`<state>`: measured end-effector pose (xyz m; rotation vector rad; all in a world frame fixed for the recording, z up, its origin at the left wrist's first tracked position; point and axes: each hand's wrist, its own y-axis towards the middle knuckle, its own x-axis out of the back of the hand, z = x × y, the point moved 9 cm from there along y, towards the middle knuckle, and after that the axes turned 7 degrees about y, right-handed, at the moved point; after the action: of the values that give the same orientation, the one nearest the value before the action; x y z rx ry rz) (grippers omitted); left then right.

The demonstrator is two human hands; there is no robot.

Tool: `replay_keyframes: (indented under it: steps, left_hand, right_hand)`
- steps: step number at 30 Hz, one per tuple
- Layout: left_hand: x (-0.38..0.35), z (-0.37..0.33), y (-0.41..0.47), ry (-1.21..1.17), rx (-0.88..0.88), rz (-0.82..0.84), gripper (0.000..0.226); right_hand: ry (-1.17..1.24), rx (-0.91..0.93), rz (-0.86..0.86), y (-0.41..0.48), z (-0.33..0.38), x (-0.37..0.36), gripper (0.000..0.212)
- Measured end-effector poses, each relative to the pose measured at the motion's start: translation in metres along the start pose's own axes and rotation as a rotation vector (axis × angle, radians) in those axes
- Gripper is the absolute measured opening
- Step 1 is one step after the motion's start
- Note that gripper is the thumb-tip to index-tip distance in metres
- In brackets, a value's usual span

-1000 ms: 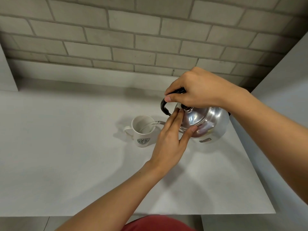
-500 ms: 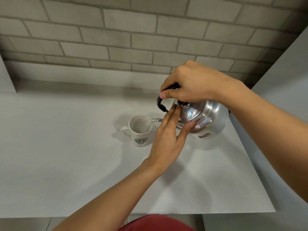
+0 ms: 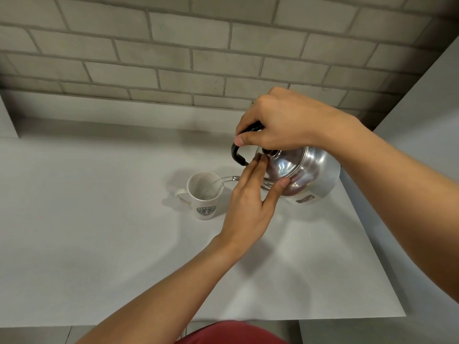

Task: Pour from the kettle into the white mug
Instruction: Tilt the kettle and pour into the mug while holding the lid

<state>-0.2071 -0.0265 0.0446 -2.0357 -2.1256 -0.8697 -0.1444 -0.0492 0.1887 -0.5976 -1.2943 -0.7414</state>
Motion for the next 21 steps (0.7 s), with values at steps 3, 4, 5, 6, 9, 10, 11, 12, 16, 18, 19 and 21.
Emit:
replay_keyframes:
  steps: [3, 4, 5, 6, 9, 10, 11, 12, 16, 18, 19, 21]
  left_hand:
    - [0.0003, -0.0006, 0.0, -0.008, -0.002, -0.007, 0.064]
    - [0.0001, -0.0007, 0.0, -0.018, -0.002, -0.005, 0.064]
    - [-0.0002, -0.0007, 0.0001, -0.03, 0.001, -0.003, 0.064]
    - [-0.0003, -0.0005, 0.0001, -0.039, 0.005, -0.002, 0.064]
    - [0.0002, -0.0003, 0.0005, -0.047, 0.008, -0.011, 0.065]
    - [0.0002, -0.0005, 0.0007, -0.052, 0.007, -0.013, 0.065]
    - [0.0, -0.0005, 0.0007, -0.06, 0.008, -0.015, 0.065]
    - [0.0, -0.0001, 0.001, -0.068, 0.011, -0.017, 0.065]
    - [0.0017, 0.001, 0.0026, -0.073, 0.017, -0.029, 0.065]
    - [0.0025, 0.0011, 0.0028, -0.079, 0.02, -0.032, 0.065]
    - [0.0029, 0.0012, 0.0027, -0.084, 0.023, -0.034, 0.065]
    - [0.0038, 0.0009, 0.0021, -0.092, 0.023, -0.04, 0.064]
  right_hand:
    - [-0.005, 0.004, 0.003, 0.0009, 0.0003, -0.0004, 0.026]
    - [-0.011, 0.004, 0.002, 0.0014, 0.0006, -0.0003, 0.025]
    - [-0.017, 0.005, 0.001, 0.002, 0.0011, 0.0002, 0.026]
    - [-0.024, 0.009, 0.001, 0.0023, 0.0018, 0.0005, 0.026]
    - [-0.036, 0.027, 0.004, 0.0027, 0.0051, 0.0022, 0.027]
    - [-0.038, 0.03, 0.008, 0.0029, 0.006, 0.0025, 0.027]
    - [-0.037, 0.028, 0.012, 0.0032, 0.0066, 0.0026, 0.026]
    - [-0.034, 0.026, 0.015, 0.0036, 0.007, 0.003, 0.026]
    - [-0.044, 0.025, 0.008, 0.0069, 0.0069, 0.004, 0.027]
    - [-0.044, 0.028, 0.008, 0.0079, 0.0072, 0.003, 0.027]
    - [-0.044, 0.03, 0.011, 0.0083, 0.0074, 0.0024, 0.027]
    - [-0.044, 0.029, 0.018, 0.009, 0.0076, 0.0017, 0.026]
